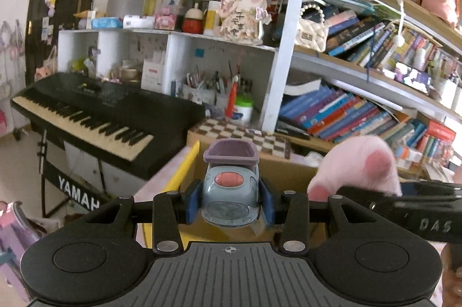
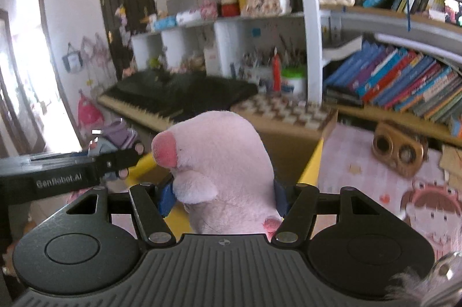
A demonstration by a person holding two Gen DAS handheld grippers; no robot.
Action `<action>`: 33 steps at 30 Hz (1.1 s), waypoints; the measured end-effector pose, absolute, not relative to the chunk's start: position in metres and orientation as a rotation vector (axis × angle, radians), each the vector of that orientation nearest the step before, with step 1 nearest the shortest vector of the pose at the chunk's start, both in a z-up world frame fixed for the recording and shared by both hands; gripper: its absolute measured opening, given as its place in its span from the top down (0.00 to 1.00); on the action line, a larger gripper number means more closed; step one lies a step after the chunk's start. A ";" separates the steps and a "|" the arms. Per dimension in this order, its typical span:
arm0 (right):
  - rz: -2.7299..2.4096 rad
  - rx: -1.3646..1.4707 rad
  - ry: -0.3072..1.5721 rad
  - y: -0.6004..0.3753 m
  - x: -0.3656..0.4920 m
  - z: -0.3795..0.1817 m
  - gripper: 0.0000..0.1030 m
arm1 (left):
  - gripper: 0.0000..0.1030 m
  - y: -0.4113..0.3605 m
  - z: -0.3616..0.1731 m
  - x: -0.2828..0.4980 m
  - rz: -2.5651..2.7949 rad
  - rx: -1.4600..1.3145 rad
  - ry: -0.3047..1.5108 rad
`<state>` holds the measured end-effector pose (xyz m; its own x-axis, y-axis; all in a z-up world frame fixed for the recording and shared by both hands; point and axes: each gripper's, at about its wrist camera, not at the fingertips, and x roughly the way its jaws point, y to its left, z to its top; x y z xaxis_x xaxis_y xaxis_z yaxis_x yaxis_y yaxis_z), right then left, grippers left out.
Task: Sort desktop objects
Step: 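Carry the toy car with the left tool while the right tool carries the pig toward the yellow box, then lower the toy car and pig into the yellow box and open both tools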
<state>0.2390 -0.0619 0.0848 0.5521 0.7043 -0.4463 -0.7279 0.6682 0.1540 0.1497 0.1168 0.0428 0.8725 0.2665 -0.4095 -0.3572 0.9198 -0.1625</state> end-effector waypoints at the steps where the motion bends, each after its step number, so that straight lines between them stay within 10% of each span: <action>1: 0.843 -0.039 0.490 -0.060 0.246 0.087 0.40 | 0.60 0.119 0.043 0.156 0.334 -0.238 0.393; 33: 0.947 -0.165 0.716 0.025 0.357 0.020 0.40 | 0.53 0.134 -0.040 0.249 0.323 -0.152 0.768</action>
